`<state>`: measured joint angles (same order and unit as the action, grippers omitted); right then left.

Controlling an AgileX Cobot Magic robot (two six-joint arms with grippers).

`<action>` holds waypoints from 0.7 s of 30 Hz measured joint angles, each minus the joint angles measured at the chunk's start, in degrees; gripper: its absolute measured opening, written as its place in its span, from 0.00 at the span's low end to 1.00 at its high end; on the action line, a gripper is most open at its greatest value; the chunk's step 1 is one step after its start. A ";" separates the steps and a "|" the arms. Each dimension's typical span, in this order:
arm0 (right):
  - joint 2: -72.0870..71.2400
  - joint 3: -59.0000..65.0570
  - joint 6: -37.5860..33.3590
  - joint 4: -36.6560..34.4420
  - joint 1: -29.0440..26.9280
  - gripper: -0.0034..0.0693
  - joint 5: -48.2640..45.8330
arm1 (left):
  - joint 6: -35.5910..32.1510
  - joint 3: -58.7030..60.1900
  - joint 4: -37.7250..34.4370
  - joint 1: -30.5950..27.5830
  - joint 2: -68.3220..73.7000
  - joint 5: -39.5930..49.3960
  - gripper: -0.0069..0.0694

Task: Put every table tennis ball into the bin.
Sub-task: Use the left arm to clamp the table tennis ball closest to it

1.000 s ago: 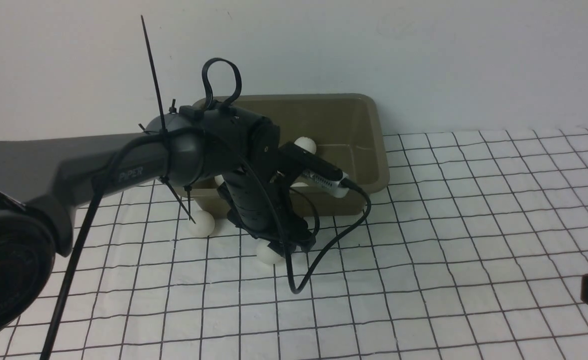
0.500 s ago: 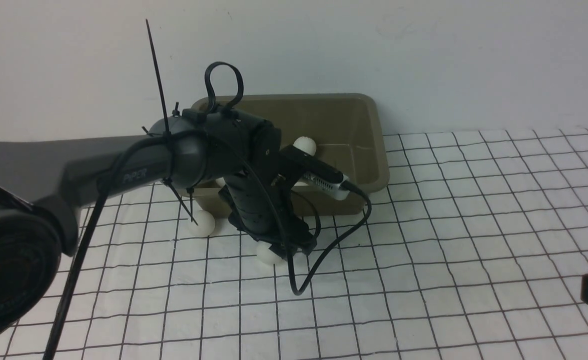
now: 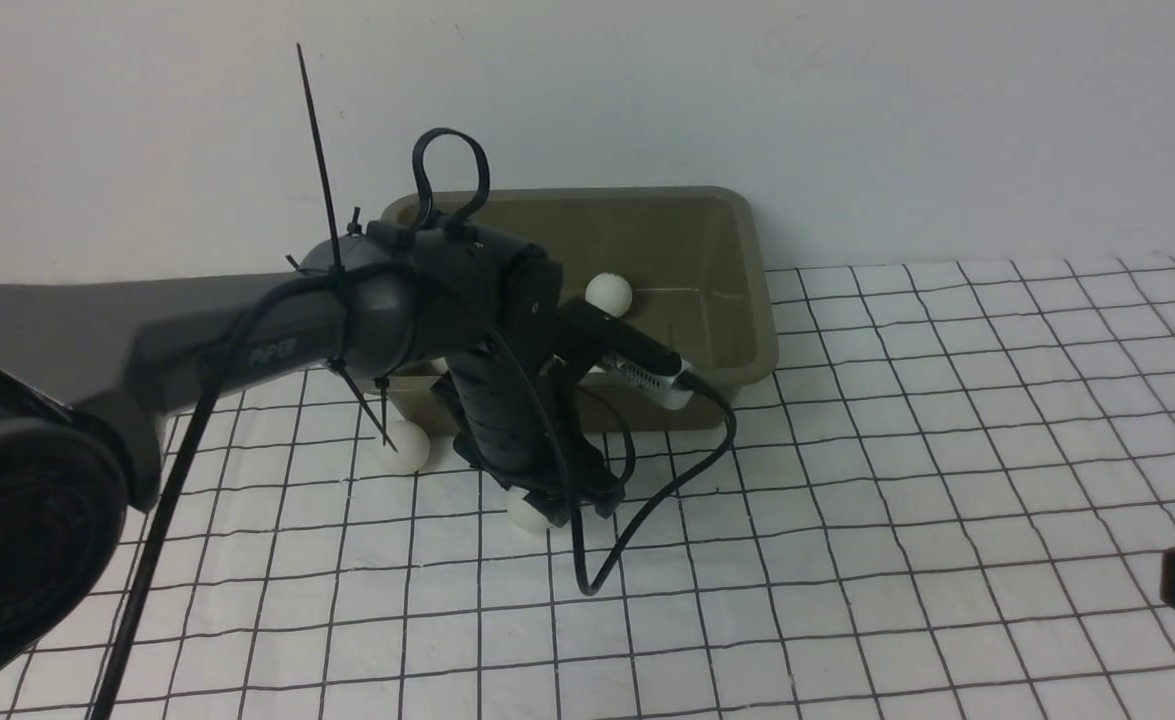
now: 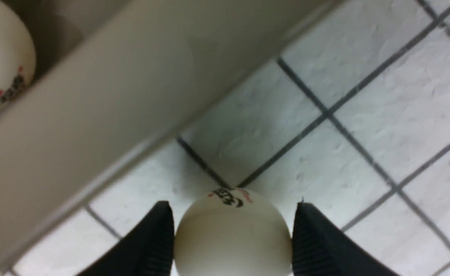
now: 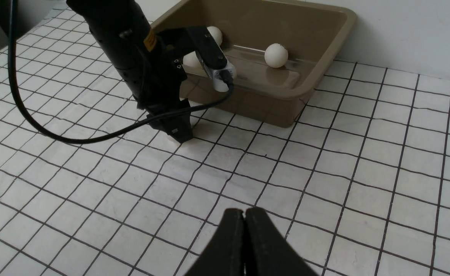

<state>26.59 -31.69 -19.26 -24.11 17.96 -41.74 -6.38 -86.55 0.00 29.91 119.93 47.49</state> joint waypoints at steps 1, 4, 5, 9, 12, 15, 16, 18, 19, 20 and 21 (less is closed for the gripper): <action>0.00 0.00 0.00 0.00 0.00 0.03 0.00 | 0.00 0.00 0.00 0.00 -0.19 0.69 0.55; 0.00 0.00 0.00 0.00 0.00 0.03 0.06 | 0.00 0.00 0.00 0.00 -1.42 3.27 0.55; 0.00 0.00 0.00 0.00 0.00 0.03 0.06 | 0.00 0.00 0.00 0.00 -1.87 3.88 0.55; 0.00 0.00 0.00 0.00 0.00 0.03 0.40 | 0.00 0.00 0.00 0.00 -5.24 9.04 0.55; 0.00 0.00 0.00 0.00 0.00 0.03 0.73 | 0.00 0.00 0.00 0.00 -8.49 12.12 0.55; 0.00 0.00 0.00 0.00 0.00 0.03 1.68 | 0.00 0.00 0.00 0.00 -12.14 12.10 0.55; 0.00 0.00 0.00 0.00 0.00 0.03 1.84 | 0.00 0.00 0.52 0.00 -13.47 11.31 0.55; 0.00 0.00 0.00 0.00 0.00 0.03 2.48 | 0.14 0.00 1.50 0.00 -15.68 7.69 0.55; 0.00 0.00 0.00 0.00 0.00 0.03 2.71 | 0.68 0.00 2.55 0.00 -16.48 4.32 0.55; 0.00 0.00 0.00 0.00 0.00 0.03 2.84 | 1.55 0.00 3.76 0.00 -16.76 0.73 0.55; 0.00 0.00 0.00 0.00 0.00 0.03 2.89 | 2.43 0.00 5.02 0.00 -16.70 -2.69 0.55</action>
<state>26.59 -31.69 -19.26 -24.11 17.96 -38.85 -3.95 -86.55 5.02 29.91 103.23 44.80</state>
